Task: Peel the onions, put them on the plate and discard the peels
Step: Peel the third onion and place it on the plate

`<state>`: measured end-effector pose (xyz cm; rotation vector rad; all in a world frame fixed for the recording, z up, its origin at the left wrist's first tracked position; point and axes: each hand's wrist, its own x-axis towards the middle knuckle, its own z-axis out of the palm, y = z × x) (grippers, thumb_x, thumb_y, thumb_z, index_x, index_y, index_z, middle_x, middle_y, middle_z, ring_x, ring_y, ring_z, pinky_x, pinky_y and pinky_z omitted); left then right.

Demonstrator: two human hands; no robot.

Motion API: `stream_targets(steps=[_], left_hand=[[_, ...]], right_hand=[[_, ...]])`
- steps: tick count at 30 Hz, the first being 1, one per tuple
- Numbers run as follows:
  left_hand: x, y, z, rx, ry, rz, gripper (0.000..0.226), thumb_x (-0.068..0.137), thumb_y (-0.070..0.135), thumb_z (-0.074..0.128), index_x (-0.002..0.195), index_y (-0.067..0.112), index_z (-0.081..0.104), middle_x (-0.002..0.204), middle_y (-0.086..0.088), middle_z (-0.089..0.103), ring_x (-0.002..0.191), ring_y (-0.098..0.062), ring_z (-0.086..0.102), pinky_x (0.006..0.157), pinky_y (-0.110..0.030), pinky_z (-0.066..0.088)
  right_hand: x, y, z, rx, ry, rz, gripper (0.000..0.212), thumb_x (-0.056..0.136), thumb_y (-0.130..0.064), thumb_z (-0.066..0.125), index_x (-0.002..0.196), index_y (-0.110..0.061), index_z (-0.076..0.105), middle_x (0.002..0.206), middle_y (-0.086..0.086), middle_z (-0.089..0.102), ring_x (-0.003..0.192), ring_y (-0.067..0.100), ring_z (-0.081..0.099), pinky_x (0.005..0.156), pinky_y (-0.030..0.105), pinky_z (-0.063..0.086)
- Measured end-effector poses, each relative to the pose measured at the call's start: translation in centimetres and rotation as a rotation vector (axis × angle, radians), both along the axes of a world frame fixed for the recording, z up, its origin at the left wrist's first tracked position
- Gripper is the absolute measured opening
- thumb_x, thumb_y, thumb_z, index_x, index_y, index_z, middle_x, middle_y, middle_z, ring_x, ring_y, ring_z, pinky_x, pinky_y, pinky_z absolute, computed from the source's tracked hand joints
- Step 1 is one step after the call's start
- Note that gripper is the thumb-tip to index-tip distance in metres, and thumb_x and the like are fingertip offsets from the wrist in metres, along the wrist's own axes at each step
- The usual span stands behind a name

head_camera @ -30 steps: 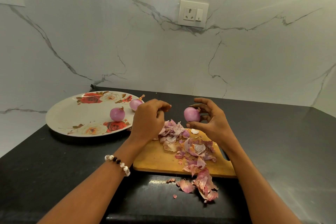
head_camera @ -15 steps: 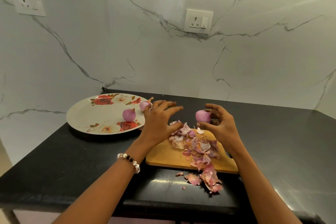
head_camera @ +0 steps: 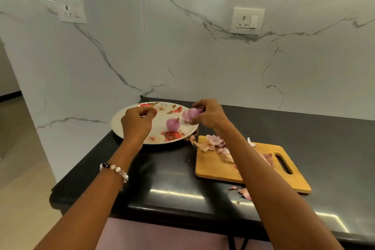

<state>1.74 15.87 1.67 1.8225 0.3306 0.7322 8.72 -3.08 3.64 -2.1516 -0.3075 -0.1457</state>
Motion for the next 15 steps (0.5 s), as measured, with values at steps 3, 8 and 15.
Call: stream_targets(steps=[3,8,15], left_hand=[[0.1,1.5,-0.4,-0.055,0.014,-0.017,0.027,0.092,0.024,0.063,0.115,0.013,0.068,0.111,-0.007,0.069,0.096,-0.019,0.062,0.078,-0.032,0.053],[0.4,2.2,-0.8,-0.079,0.019,-0.044,0.024,0.091,0.022,0.064,0.113,0.014,0.069,0.107,-0.004,0.070,0.089,-0.016,0.066,0.087,-0.039,0.055],[-1.0,0.2,-0.7,-0.018,-0.023,-0.163,0.016,0.091,0.017,0.062,0.105,0.016,0.071,0.091,0.001,0.072,0.076,-0.011,0.069,0.080,-0.039,0.058]], right_hand=[[1.8,2.2,-1.6,-0.107,0.026,-0.046,0.060,0.065,0.002,0.088,0.121,-0.008,0.067,0.126,0.013,0.061,0.111,0.027,0.059,0.091,0.032,0.053],[2.9,3.6,-4.1,-0.226,-0.030,-0.089,0.053,0.076,-0.001,0.081,0.124,-0.007,0.060,0.128,0.014,0.058,0.113,0.028,0.058,0.093,0.035,0.053],[0.5,2.3,-2.6,-0.144,-0.035,-0.086,0.051,0.077,-0.009,0.084,0.122,-0.007,0.062,0.122,0.013,0.063,0.105,0.024,0.063,0.076,0.025,0.053]])
